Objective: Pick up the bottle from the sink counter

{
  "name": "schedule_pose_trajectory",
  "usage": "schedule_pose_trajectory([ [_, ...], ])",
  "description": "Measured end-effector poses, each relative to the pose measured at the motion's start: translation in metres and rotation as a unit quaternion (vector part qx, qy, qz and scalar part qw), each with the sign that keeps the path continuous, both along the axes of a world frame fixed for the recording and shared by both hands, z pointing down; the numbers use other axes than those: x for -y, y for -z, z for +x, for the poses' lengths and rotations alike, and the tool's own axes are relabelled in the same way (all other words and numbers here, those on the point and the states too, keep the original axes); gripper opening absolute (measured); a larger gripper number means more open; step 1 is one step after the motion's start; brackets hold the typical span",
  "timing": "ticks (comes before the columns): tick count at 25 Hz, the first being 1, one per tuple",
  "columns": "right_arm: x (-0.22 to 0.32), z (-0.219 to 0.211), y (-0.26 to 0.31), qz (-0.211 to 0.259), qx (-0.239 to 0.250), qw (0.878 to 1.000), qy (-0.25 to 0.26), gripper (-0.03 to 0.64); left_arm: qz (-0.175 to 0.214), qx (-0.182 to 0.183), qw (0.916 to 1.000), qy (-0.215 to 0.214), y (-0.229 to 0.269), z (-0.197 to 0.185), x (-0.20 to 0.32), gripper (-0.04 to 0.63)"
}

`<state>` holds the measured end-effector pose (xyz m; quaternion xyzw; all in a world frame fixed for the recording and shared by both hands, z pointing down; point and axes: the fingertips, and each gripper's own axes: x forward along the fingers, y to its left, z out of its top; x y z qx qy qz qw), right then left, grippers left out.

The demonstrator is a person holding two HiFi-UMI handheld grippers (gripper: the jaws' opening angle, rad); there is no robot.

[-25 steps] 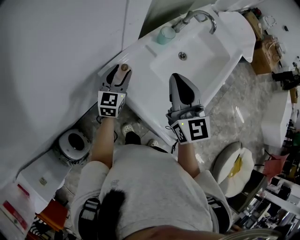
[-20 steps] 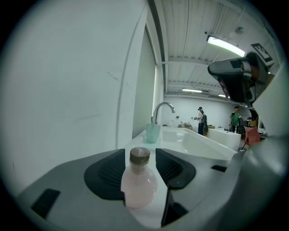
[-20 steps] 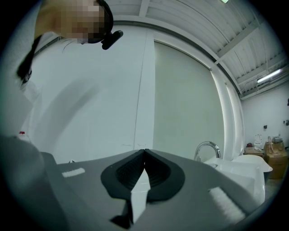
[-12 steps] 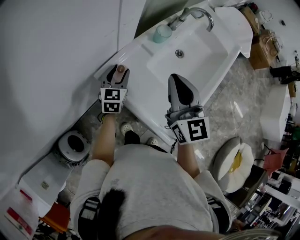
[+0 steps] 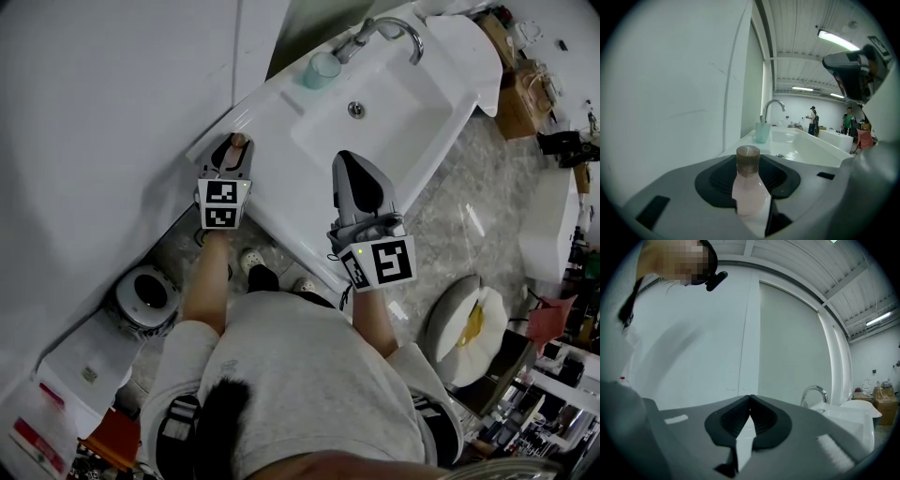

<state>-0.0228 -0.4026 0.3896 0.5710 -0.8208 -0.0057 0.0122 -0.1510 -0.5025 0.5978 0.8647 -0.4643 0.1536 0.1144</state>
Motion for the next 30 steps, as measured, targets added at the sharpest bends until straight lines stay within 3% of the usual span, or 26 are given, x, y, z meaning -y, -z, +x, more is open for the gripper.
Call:
schedule_pose_trajectory([
  [3, -0.003, 0.004, 0.002, 0.003, 0.002, 1.000, -0.005, 0.009, -0.003, -0.023, 0.9997, 0.005, 0.007, -0.002, -0.002, 0.147],
  [11, -0.014, 0.011, 0.009, 0.014, 0.011, 1.000, -0.002, 0.009, 0.046, -0.027, 0.9985, -0.014, 0.056, 0.007, -0.020, 0.147],
  [16, -0.021, 0.013, 0.016, 0.022, 0.015, 1.000, 0.013, 0.009, 0.071, -0.052, 0.9960, -0.017, 0.095, 0.009, -0.036, 0.147],
  [30, -0.060, 0.028, 0.044, 0.048, 0.025, 0.997, 0.055, 0.009, 0.128, -0.059, 0.9900, -0.004, 0.189, 0.017, -0.111, 0.147],
])
